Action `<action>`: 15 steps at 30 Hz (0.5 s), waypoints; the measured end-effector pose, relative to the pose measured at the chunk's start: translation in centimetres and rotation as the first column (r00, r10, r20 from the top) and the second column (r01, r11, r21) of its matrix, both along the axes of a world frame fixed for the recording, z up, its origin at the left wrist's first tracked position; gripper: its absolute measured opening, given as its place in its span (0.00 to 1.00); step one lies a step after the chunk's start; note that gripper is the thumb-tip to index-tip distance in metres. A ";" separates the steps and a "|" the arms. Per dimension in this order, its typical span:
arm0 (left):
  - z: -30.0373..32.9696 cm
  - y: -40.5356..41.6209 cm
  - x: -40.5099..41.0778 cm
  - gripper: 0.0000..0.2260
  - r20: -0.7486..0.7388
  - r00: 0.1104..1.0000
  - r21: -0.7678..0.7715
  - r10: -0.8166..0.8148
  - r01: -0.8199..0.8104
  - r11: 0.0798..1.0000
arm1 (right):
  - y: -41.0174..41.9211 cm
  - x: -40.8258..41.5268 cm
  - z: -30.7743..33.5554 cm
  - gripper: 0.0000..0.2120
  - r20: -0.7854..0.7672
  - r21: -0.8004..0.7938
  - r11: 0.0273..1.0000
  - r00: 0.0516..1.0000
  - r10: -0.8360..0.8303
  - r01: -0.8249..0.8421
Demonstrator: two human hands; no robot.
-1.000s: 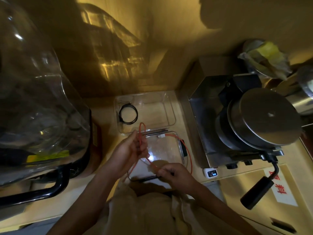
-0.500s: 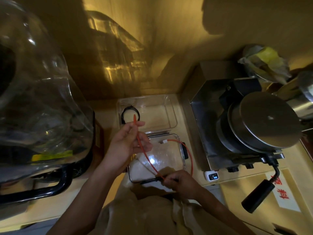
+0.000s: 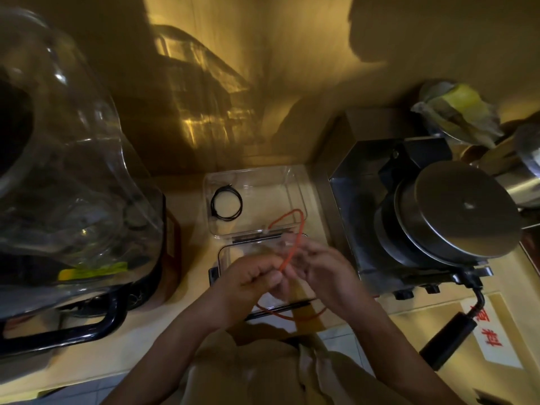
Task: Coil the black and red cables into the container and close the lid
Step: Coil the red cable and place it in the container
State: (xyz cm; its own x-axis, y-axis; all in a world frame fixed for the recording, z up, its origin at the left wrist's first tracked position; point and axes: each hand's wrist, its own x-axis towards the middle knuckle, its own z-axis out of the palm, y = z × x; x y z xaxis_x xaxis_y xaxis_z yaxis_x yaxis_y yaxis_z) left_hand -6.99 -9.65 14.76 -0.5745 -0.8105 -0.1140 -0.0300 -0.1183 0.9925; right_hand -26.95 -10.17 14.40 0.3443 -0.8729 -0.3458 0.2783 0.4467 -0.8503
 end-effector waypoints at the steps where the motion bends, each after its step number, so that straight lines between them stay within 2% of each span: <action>1: -0.1 0.2 0.0 0.10 0.055 0.998 -0.014 -0.025 0.026 1.000 | -0.5 -0.3 0.4 0.23 0.092 0.036 0.998 0.995 -0.045 0.041; 3: -0.5 0.4 0.1 0.11 0.151 0.988 -0.022 -0.043 0.047 0.999 | -1.4 -0.7 0.9 0.22 0.233 0.113 0.984 0.959 -0.164 0.141; 4: -0.7 0.6 0.2 0.11 0.193 0.980 -0.033 -0.055 0.063 0.997 | -1.8 -0.9 1.1 0.21 0.249 0.140 0.972 0.943 -0.220 0.190; 9: -1.1 0.6 1.6 0.13 0.399 0.905 -0.181 -0.148 0.236 0.955 | -2.6 -2.3 1.8 0.12 0.069 0.170 0.904 0.910 -0.408 0.392; 11: -1.3 0.5 2.2 0.13 0.489 0.852 -0.142 -0.186 0.288 0.947 | -2.7 -3.0 2.2 0.10 0.004 0.147 0.886 0.895 -0.446 0.440; 15: -1.3 0.4 2.7 0.10 0.526 0.818 -0.049 -0.233 0.303 0.952 | -2.5 -4.2 2.5 0.12 -0.094 0.074 0.883 0.884 -0.457 0.464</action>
State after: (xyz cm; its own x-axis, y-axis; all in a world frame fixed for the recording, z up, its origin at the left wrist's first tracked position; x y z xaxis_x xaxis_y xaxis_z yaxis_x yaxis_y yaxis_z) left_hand -4.24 -9.29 13.51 -0.6597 -0.6601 -0.3593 -0.5462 0.0928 0.8325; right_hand -31.16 -12.65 16.87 -0.1180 -0.8902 -0.4401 0.4114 0.3595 -0.8375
